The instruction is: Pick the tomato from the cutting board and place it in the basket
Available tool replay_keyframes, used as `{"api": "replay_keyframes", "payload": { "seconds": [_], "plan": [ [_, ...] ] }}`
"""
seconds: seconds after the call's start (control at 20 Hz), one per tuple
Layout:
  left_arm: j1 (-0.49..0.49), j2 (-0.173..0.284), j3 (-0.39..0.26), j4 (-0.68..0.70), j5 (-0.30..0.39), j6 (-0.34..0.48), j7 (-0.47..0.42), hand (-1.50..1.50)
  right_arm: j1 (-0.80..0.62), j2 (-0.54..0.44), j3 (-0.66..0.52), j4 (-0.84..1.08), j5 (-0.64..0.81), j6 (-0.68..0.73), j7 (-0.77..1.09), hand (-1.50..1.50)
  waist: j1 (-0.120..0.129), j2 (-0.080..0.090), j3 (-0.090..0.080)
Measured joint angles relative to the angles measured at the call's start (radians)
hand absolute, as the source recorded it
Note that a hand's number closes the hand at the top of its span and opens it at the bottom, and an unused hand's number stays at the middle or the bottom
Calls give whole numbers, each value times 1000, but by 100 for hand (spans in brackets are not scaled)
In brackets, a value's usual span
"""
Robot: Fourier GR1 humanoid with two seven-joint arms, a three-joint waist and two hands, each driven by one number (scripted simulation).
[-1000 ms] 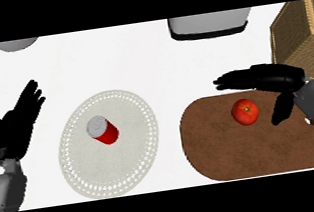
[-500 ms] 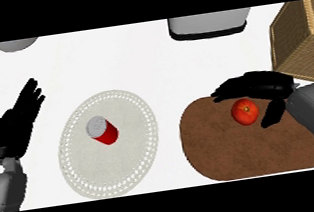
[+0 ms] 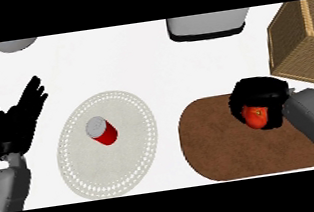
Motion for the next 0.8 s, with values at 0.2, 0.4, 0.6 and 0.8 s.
{"api": "replay_keyframes", "payload": {
  "seconds": [0.2, 0.4, 0.6, 0.8],
  "plan": [
    [7, 3, 6, -37, 3, -4, 34, 0, 6, 7, -6, 3, 32, -13, -15, 150, 3, -2, -2],
    [34, 9, 24, -32, 8, -5, 21, 0, 64, 58, -70, -31, 16, -16, 196, 150, -28, -18, -11],
    [57, 23, 46, -31, 8, 3, 21, 0, 134, 130, -176, -48, -33, -55, 453, 150, -71, -39, -19],
    [70, 29, 60, -31, 12, 6, 18, 0, 204, 227, -249, -119, -77, -99, 650, 150, -92, -47, -26]
  ]
}}
